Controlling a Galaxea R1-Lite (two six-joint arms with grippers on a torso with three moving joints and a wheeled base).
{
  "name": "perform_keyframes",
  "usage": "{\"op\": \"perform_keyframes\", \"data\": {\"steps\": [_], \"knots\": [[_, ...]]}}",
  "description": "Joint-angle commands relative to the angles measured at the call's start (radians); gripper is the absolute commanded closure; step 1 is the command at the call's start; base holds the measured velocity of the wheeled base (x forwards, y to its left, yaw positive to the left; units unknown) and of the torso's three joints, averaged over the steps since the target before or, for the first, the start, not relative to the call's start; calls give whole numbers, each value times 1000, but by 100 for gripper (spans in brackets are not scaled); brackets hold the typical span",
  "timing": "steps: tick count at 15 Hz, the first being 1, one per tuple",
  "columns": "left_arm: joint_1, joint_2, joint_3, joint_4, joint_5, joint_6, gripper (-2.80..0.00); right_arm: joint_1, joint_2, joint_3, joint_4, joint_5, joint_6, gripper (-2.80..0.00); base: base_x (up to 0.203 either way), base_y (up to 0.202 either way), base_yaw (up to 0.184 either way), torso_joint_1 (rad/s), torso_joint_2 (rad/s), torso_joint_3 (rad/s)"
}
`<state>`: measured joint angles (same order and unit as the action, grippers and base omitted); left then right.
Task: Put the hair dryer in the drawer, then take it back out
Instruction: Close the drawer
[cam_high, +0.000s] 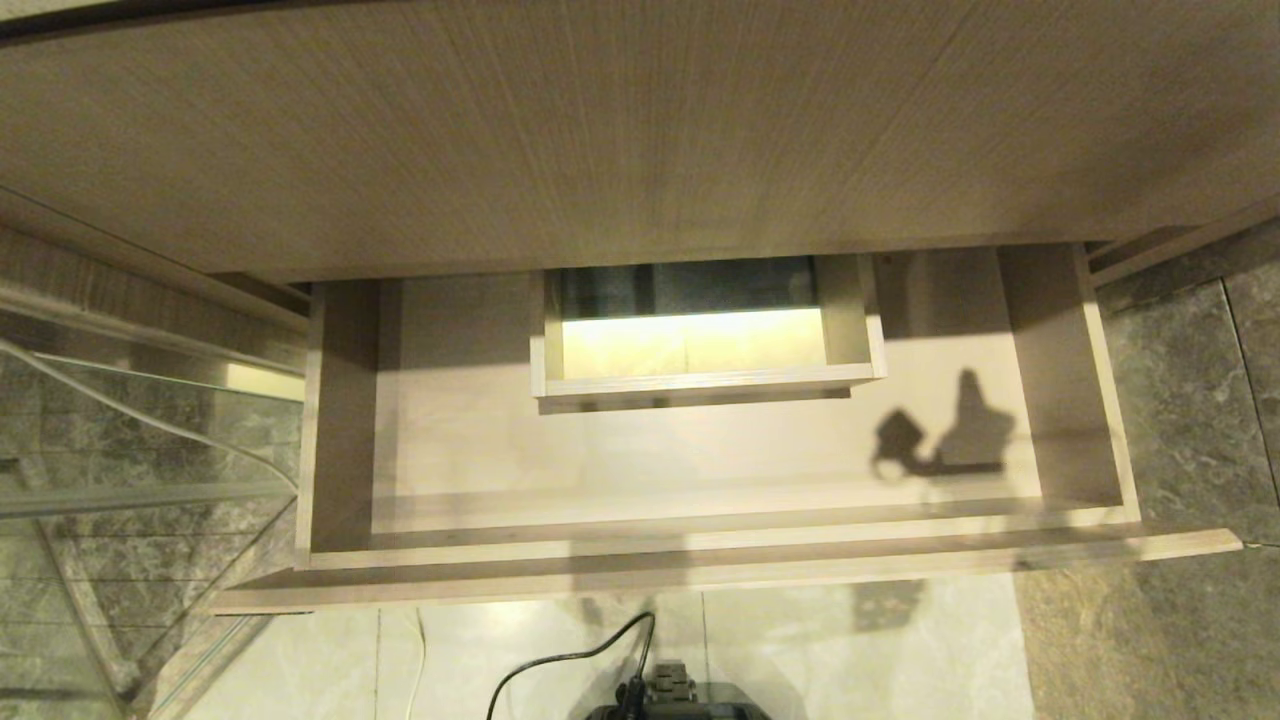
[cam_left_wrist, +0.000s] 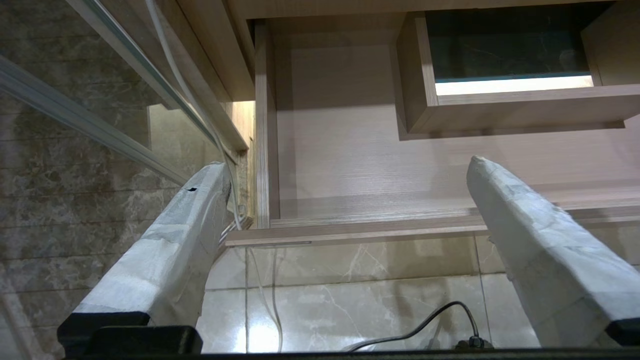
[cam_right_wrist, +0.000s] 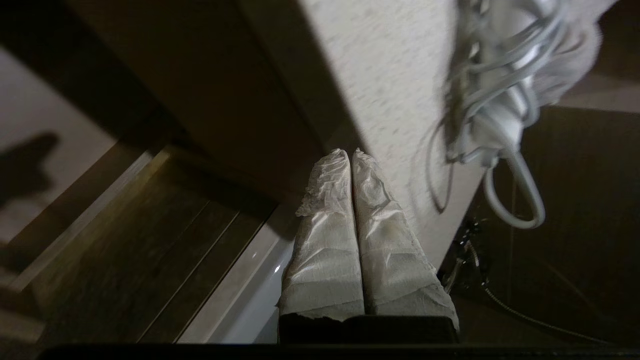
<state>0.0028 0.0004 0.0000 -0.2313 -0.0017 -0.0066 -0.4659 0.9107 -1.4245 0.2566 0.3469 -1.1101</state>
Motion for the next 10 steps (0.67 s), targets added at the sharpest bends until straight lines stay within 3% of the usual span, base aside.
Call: {"op": "perform_keyframes", "data": {"steps": [1, 4, 5, 8, 10], "knots": [[0, 0, 40, -2, 0, -1, -280, -9, -24, 3, 266, -55, -72, 0, 0, 0, 0, 0, 0, 0], [0, 0, 40, -2, 0, 0, -280, -22, -8, -44, 574, -317, -87, 0, 0, 0, 0, 0, 0, 0], [0, 0, 40, -2, 0, 0, -280, -27, 8, -52, 603, -389, -83, 0, 0, 0, 0, 0, 0, 0], [0, 0, 40, -3, 0, 0, -280, -46, -3, 7, 628, -506, -73, 0, 0, 0, 0, 0, 0, 0], [0, 0, 40, -2, 0, 0, -280, -110, -5, 47, 717, -697, -73, 0, 0, 0, 0, 0, 0, 0]]}}
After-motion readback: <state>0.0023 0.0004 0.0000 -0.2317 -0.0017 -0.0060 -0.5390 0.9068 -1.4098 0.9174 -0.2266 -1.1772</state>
